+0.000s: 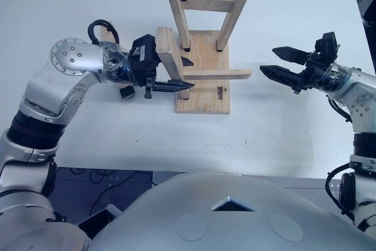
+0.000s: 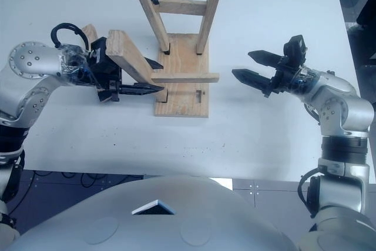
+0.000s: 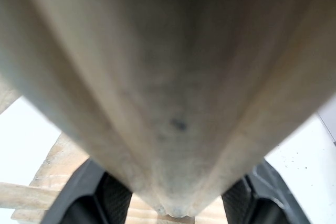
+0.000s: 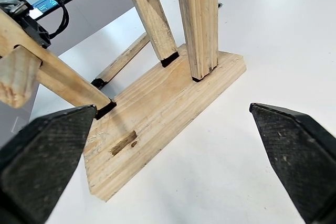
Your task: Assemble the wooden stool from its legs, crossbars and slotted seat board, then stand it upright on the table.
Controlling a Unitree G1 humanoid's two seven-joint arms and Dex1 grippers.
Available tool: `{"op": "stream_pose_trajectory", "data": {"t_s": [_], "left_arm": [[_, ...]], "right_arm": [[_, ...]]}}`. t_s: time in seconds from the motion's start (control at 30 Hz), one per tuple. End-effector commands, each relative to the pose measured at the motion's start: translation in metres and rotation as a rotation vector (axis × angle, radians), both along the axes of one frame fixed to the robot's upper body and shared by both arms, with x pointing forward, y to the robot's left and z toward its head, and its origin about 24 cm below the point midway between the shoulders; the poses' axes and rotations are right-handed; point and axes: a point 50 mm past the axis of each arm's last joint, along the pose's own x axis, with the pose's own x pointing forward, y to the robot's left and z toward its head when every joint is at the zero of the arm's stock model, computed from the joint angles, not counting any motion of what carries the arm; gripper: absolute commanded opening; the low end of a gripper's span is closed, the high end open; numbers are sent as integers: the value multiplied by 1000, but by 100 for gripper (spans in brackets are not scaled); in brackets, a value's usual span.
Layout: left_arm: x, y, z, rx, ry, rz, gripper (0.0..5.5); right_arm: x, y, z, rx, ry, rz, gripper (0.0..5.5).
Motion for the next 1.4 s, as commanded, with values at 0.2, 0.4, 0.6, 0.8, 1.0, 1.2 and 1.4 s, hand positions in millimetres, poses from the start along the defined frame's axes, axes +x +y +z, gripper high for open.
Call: {"op": "stream_pose_trajectory", "data": {"t_s": [0.2, 0.4, 0.6, 0.8, 1.0, 1.2, 1.4], "left_arm": [[-82, 18, -103, 550, 426, -26, 201], [-81, 18, -101, 559, 413, -13, 201], [-38, 26, -75, 481, 184, 147, 219], [-25, 40, -54, 469, 109, 201, 324], [-25, 46, -47, 398, 88, 304, 429], [-46, 25, -39, 226, 39, 114, 439], [-43, 17, -31, 100, -64, 142, 439]], "right_arm": [[-5, -1, -11, -11, 21, -53, 540], [-4, -1, -11, -17, 24, -63, 540], [-3, -1, -13, -9, 16, -86, 540], [-9, -1, -19, 2, 18, -119, 540], [-15, 2, -24, 18, 23, -139, 540], [-24, 0, -27, 19, 38, -160, 540], [-27, -1, -27, 6, 63, -149, 540]]}}
